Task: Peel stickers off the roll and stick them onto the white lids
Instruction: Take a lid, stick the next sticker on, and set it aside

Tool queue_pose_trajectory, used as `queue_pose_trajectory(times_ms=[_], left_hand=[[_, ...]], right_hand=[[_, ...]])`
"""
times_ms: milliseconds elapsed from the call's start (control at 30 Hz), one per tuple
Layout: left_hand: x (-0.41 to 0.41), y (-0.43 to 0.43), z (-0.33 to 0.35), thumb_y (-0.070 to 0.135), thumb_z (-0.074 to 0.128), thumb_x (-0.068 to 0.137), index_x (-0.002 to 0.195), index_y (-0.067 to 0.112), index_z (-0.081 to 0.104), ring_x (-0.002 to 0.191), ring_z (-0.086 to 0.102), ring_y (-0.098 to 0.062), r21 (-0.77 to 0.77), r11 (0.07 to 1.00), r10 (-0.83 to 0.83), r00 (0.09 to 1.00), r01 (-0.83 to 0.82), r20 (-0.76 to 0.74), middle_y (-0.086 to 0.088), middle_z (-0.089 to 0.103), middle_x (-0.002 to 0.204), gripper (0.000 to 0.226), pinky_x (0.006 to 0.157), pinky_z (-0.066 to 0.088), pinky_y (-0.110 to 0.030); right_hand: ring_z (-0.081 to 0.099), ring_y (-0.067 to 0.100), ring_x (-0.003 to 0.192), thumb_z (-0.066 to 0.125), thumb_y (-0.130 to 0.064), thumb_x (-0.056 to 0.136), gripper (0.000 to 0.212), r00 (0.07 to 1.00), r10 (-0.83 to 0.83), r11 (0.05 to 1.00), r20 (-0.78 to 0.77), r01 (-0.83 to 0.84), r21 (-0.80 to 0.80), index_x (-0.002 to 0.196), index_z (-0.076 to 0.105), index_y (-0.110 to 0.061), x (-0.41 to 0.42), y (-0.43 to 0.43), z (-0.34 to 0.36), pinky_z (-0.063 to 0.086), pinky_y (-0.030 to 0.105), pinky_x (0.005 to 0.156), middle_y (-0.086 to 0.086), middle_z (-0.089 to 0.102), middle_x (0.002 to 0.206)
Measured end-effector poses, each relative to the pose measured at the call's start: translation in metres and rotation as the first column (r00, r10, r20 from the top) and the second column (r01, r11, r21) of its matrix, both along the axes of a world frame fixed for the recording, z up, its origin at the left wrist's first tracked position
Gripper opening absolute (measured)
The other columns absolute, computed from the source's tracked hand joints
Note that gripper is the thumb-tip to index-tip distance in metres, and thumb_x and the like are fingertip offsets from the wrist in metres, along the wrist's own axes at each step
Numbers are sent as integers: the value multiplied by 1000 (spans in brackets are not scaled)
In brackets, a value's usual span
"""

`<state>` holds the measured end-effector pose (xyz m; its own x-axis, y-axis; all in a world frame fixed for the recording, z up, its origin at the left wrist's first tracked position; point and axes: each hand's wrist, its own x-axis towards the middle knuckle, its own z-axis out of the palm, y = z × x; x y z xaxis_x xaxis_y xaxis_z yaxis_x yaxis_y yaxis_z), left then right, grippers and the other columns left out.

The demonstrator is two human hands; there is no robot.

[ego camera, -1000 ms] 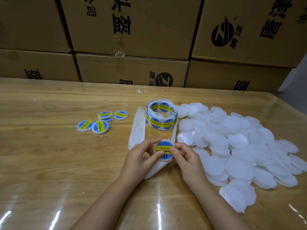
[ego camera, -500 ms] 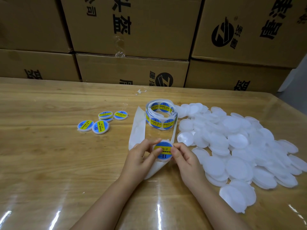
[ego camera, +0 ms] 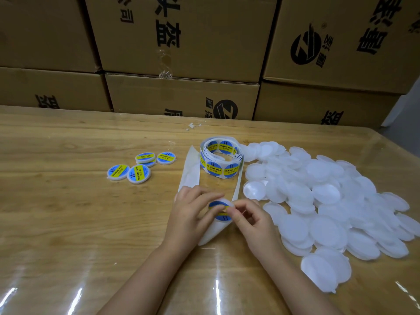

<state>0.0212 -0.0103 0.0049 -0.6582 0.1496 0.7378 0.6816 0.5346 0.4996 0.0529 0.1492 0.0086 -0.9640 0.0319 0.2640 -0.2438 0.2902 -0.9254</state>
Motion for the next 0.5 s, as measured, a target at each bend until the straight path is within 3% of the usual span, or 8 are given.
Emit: queue_pose_trajectory(times_ms=[100,233,267,500], left_hand=[[2,-1,3,32,58,86,94,38,61,72,50,6,167,983,-87,992,70,96,24,57,83,10,69,37,-7],[5,1,0,43,57,83,87,44,56,64,61,-10,407,909,-227,931,96,287,14,62,76,4,63,49,-24],[6,1,-1,43,58,82,87,42,56,64,61,-12,411,906,-237,925,100,297,13,61,76,5,63,50,-27],[3,2,-2,41,56,85,91,45,60,67,54,1,243,962,-192,941,124,278,24,64,84,8,63,39,-8]], right_hand=[[48,3,64,73,-17,81,21,1000,-14,999,3,14,36,80,66,-37,0,-1,1,39,11,65,-9,53,79],[49,2,65,70,-15,83,21,998,-55,998,7,55,21,86,65,-35,0,-2,3,39,10,67,0,56,87],[50,2,66,69,-16,84,20,998,-55,998,9,55,16,87,65,-35,0,-1,3,40,10,67,1,56,87],[54,3,76,64,-18,90,18,1000,-5,1000,17,5,26,95,67,-35,2,-2,3,41,11,74,0,56,89]])
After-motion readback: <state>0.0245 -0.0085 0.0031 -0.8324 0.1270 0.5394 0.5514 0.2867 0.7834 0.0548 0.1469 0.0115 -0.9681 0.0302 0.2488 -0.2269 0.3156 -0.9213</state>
